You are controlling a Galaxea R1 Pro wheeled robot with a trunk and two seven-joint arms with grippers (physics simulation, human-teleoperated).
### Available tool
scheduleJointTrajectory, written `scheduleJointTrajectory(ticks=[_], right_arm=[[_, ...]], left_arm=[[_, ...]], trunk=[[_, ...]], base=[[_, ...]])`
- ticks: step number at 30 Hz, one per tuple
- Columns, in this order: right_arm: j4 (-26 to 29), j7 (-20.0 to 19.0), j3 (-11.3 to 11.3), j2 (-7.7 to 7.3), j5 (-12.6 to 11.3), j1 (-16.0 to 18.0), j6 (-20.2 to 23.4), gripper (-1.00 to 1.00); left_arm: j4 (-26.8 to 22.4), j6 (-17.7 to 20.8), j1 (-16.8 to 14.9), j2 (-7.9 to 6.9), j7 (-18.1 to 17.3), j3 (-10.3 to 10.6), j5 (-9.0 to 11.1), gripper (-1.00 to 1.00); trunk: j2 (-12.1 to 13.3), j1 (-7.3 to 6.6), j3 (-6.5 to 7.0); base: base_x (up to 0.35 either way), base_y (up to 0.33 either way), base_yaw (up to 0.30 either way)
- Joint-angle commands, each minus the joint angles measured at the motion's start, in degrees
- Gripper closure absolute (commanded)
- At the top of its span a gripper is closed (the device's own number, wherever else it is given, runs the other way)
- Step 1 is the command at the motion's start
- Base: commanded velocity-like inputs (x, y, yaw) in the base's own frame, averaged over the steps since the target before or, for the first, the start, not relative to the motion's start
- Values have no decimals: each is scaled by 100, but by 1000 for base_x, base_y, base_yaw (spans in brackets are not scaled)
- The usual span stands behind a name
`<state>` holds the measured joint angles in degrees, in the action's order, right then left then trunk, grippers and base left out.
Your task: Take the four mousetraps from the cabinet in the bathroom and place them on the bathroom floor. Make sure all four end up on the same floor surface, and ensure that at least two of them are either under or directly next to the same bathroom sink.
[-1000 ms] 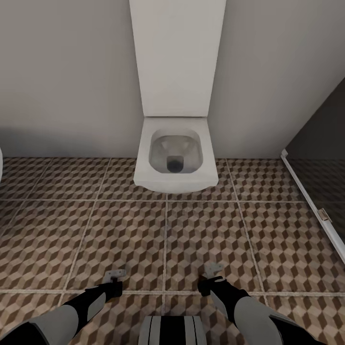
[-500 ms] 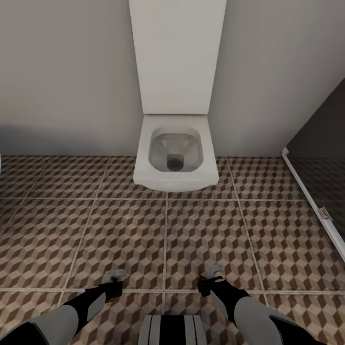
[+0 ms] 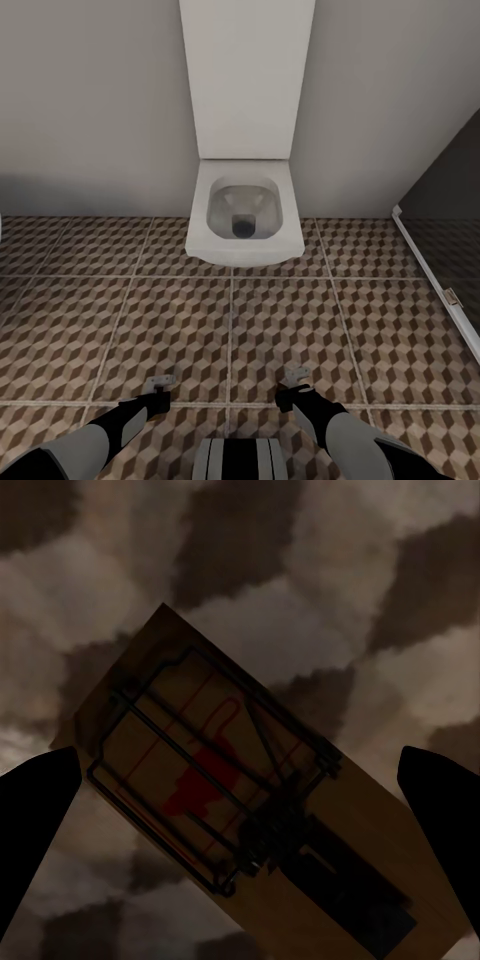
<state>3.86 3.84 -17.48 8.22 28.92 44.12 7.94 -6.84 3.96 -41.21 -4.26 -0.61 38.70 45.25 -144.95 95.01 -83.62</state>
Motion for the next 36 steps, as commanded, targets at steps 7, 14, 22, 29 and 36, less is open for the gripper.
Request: scheduleJointTrajectory(ticks=[7,14,22,29,36], right_arm=[[9,12,-45,4,61,0,32,100],[9,12,-45,4,61,0,33,100],[9,12,-45,4,61,0,33,100],[9,12,-45,4,61,0,33,100],[9,12,-45,4,61,0,33,100]], left_arm=[[-10,26,-1,-4,-9,23,19,100],[-10,26,-1,-4,-9,23,19,100],[-10,26,-1,-4,-9,23,19,100],[-10,26,-1,-4,-4,20,7,100],[-11,26,-1,-4,-1,23,2,100]], trunk=[[-1,-1,-3],[-1,-1,-3],[-1,-1,-3],[-1,-1,-3],[-1,-1,-3]], base=[[0,0,0],[0,0,0],[0,0,0],[0,0,0],[0,0,0]])
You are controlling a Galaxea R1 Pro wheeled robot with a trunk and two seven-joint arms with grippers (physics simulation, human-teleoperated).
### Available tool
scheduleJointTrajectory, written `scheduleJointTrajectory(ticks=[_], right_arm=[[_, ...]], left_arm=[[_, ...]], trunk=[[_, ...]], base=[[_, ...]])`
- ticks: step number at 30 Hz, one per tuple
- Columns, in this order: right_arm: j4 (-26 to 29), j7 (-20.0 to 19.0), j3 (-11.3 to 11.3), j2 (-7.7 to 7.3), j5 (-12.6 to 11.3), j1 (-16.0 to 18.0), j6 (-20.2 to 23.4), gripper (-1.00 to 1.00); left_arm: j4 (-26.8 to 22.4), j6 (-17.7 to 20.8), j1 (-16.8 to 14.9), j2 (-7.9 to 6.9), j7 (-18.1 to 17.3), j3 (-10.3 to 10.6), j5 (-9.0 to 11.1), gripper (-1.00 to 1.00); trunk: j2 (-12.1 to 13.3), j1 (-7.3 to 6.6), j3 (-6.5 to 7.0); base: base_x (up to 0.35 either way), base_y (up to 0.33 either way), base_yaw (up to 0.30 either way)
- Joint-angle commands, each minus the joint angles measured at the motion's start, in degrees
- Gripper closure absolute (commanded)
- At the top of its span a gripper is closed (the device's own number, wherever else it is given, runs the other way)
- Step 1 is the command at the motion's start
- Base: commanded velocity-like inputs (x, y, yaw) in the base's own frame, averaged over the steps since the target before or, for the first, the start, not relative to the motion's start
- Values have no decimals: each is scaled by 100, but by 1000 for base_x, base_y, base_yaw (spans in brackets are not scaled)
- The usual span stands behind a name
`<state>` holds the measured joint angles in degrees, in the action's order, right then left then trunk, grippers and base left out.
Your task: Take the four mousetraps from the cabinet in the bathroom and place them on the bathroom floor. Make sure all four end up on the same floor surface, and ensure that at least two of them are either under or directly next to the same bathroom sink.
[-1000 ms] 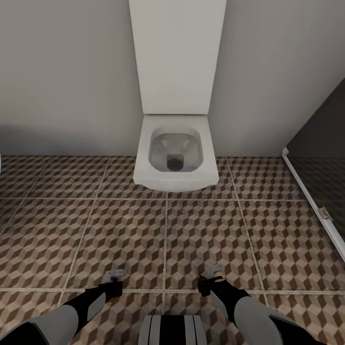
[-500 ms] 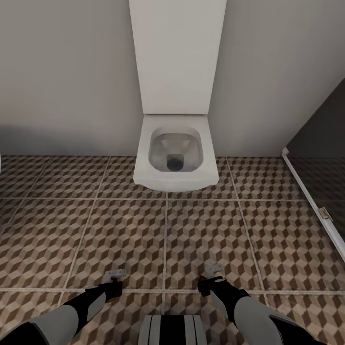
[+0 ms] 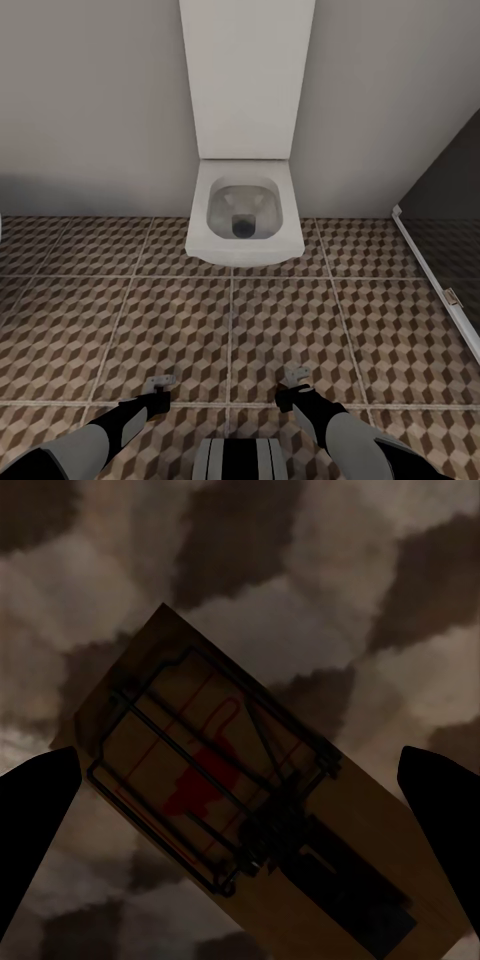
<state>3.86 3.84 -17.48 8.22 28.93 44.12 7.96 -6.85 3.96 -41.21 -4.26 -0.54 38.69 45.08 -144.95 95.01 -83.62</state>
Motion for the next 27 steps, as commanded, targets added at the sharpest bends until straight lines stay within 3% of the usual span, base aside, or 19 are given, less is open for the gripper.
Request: scheduleJointTrajectory(ticks=[1,18,27], right_arm=[[9,12,-45,4,60,0,30,100],[9,12,-45,4,60,0,30,100],[9,12,-45,7,60,0,30,100]], left_arm=[[-10,26,-1,-4,-8,24,19,100],[-9,26,-1,-4,-8,24,17,100],[-17,20,-1,-4,-8,35,2,100]], trunk=[[-1,-1,-3],[-1,-1,-3],[-1,-1,-3]], base=[[0,0,0],[2,0,0],[240,0,0]])
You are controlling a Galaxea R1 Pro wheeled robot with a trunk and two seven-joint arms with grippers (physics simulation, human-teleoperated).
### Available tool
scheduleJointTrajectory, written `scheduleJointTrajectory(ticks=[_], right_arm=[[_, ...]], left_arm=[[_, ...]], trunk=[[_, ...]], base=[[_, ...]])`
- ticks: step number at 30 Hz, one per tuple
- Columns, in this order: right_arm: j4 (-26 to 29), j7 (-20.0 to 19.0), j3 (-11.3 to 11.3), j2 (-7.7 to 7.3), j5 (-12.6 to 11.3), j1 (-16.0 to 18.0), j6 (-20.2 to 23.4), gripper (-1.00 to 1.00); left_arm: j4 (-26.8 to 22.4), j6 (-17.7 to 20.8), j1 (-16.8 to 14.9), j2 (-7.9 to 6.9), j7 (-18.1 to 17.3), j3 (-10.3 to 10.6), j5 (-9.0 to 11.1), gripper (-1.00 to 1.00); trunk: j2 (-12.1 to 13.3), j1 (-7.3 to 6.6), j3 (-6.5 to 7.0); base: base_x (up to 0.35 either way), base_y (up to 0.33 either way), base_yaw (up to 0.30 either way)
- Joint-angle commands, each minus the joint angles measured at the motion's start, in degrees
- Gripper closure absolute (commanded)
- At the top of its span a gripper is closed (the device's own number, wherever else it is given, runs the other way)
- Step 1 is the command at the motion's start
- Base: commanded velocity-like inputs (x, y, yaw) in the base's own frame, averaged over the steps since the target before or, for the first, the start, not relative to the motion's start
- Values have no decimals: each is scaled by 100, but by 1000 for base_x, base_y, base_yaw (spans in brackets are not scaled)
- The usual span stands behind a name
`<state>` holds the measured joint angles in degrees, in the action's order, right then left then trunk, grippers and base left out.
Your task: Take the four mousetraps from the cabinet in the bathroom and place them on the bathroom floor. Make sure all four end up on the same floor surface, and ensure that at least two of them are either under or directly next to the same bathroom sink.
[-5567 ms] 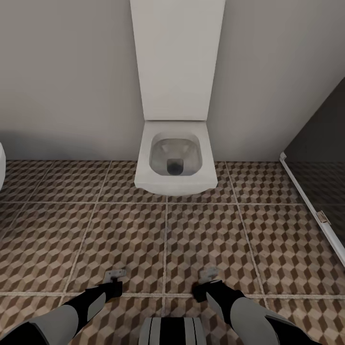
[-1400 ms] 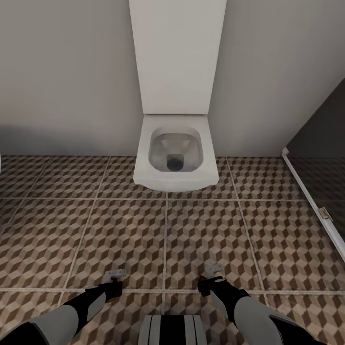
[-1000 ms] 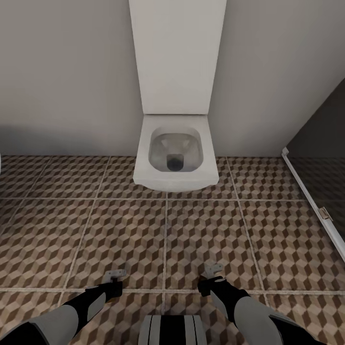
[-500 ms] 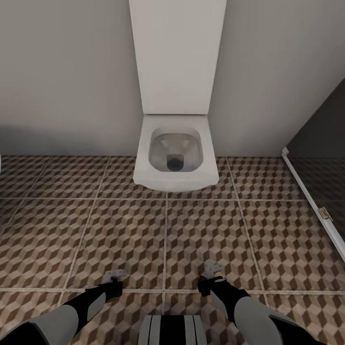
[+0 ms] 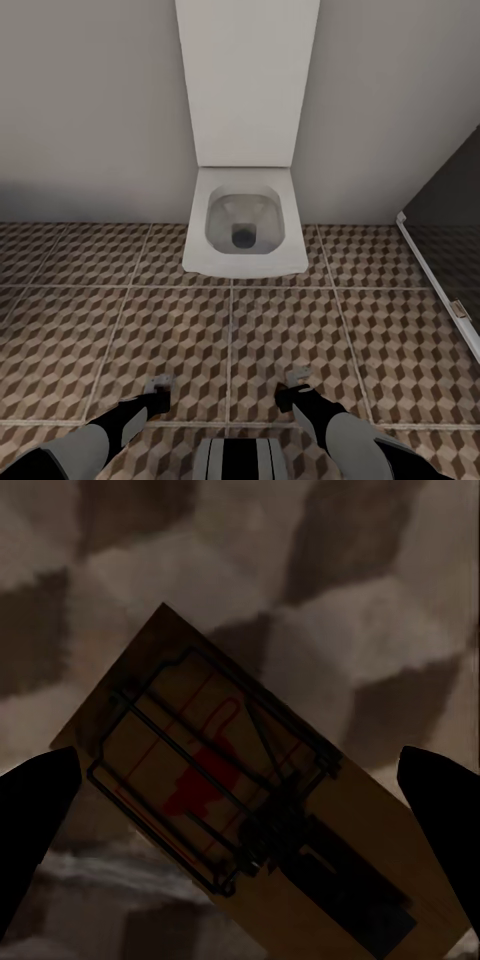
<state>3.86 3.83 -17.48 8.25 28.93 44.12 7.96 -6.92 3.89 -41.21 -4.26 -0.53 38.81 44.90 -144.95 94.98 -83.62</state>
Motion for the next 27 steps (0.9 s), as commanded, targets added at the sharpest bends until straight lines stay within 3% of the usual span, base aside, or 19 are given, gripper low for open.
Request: scheduleJointTrajectory(ticks=[1,16,27], right_arm=[[9,12,-45,3,60,0,30,100],[9,12,-45,9,60,0,30,100],[9,12,-45,2,60,0,30,100]], left_arm=[[-10,25,-1,-4,-8,23,19,100],[-11,24,-1,-5,-8,22,19,100],[-11,24,-1,-12,-8,25,18,100]], trunk=[[-1,2,-3],[-1,2,-3],[-1,2,-3]], base=[[159,0,0],[29,0,0],[269,0,0]])
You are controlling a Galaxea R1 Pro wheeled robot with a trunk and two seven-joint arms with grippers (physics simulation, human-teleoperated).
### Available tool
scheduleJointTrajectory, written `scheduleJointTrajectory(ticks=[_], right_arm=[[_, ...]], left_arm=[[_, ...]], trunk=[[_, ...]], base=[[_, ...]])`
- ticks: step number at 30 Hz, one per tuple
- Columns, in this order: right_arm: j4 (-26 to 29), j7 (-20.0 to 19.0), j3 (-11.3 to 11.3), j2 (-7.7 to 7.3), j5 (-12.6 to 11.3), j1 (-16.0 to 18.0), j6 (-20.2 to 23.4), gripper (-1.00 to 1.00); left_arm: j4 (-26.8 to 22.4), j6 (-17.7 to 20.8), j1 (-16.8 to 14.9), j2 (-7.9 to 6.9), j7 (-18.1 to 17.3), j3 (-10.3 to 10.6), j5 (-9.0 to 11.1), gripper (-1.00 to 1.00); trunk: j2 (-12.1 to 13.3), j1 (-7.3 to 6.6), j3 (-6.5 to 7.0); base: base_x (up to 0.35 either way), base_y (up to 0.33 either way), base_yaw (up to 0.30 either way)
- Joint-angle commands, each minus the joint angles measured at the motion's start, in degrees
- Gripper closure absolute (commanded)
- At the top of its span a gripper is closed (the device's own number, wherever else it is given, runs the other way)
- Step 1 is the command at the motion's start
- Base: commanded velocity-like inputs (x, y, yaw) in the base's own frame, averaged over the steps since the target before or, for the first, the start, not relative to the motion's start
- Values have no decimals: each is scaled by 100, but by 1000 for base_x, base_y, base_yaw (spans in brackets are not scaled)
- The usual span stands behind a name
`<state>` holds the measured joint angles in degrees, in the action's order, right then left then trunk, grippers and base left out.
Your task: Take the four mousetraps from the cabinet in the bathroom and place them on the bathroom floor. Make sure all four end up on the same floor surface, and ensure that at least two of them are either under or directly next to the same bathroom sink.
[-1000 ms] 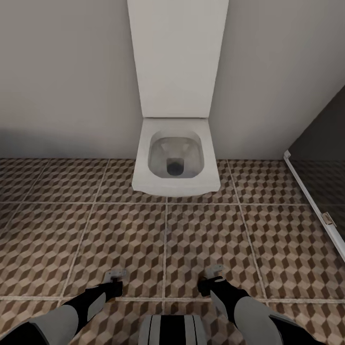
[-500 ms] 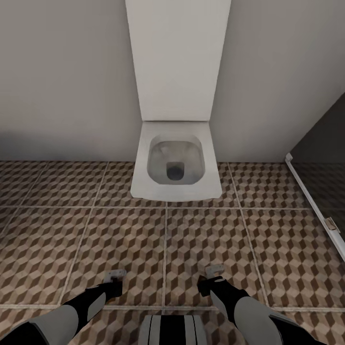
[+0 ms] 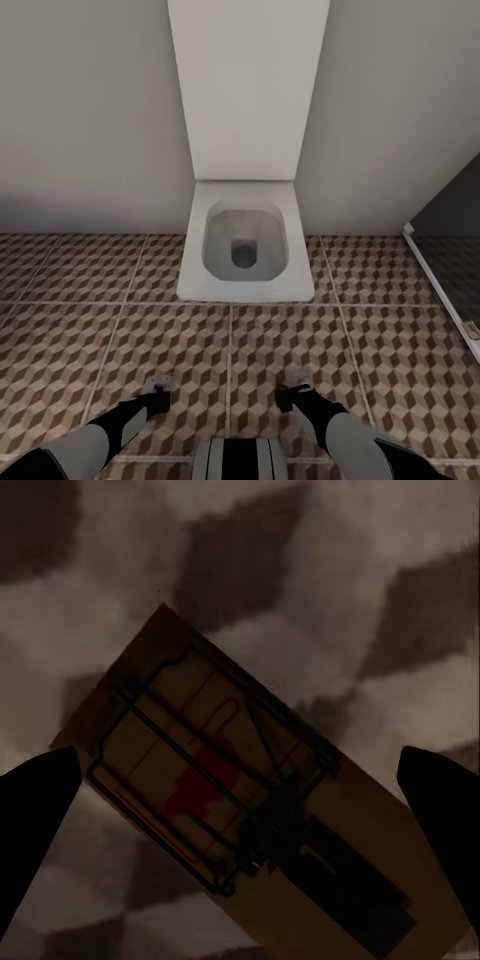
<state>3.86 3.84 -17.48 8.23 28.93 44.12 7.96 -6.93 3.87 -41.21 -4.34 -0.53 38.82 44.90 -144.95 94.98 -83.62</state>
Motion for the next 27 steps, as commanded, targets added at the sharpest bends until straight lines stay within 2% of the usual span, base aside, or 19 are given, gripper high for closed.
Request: scheduleJointTrajectory(ticks=[1,5,11,16,22,27], right_arm=[[9,12,-45,4,60,0,30,100],[9,12,-45,3,60,-1,30,100],[9,12,-50,-10,60,0,27,100],[9,12,-60,-114,52,0,23,100],[9,12,-92,-323,51,0,27,100],[9,12,-100,-362,51,0,30,100]], left_arm=[[-10,26,-1,-5,-8,23,19,100],[-10,26,-1,-6,-8,20,19,100],[-10,26,-1,-6,-8,20,19,100],[-10,26,-1,-6,-8,20,19,100],[-10,26,-1,-6,-8,21,19,100],[-10,26,-1,-6,-8,23,19,100]], trunk=[[-1,2,-3],[-1,2,-3],[-1,2,-3],[-1,2,-3],[-1,2,-3],[-1,2,-3]], base=[[316,0,0],[237,0,0],[53,0,0],[3,0,0],[0,0,0],[0,0,0]])
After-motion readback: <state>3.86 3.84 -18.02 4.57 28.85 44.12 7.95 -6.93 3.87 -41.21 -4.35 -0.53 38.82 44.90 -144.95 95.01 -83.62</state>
